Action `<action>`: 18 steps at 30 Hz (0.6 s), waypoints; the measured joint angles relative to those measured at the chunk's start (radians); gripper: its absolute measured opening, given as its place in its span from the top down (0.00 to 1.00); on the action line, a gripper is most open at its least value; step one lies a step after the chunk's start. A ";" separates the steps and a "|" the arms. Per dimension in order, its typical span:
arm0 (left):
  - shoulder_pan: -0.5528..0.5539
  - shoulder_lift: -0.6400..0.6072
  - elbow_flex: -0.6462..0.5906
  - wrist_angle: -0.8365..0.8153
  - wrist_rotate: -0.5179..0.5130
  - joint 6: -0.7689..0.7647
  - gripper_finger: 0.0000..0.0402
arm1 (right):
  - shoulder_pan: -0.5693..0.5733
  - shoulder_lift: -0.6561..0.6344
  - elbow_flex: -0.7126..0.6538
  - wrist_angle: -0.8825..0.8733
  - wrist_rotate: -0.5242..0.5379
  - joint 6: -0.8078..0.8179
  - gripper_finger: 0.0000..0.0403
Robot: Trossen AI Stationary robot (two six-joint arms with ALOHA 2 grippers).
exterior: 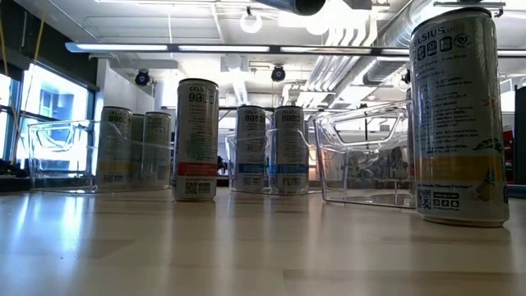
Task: Sort soda cans
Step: Adjust the white-pink soda can in the top right transparent bin
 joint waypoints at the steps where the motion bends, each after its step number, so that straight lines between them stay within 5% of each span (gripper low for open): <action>1: -0.008 0.000 0.000 -0.024 -0.039 -0.007 0.34 | 0.006 0.000 0.000 0.003 0.001 -0.025 0.51; 6: -0.048 0.001 0.000 -0.065 -0.159 -0.037 0.34 | 0.043 -0.017 0.000 0.050 0.047 -0.122 0.51; 18: -0.082 -0.002 0.003 0.017 -0.174 -0.071 0.34 | 0.084 -0.032 -0.001 0.162 0.092 -0.222 0.51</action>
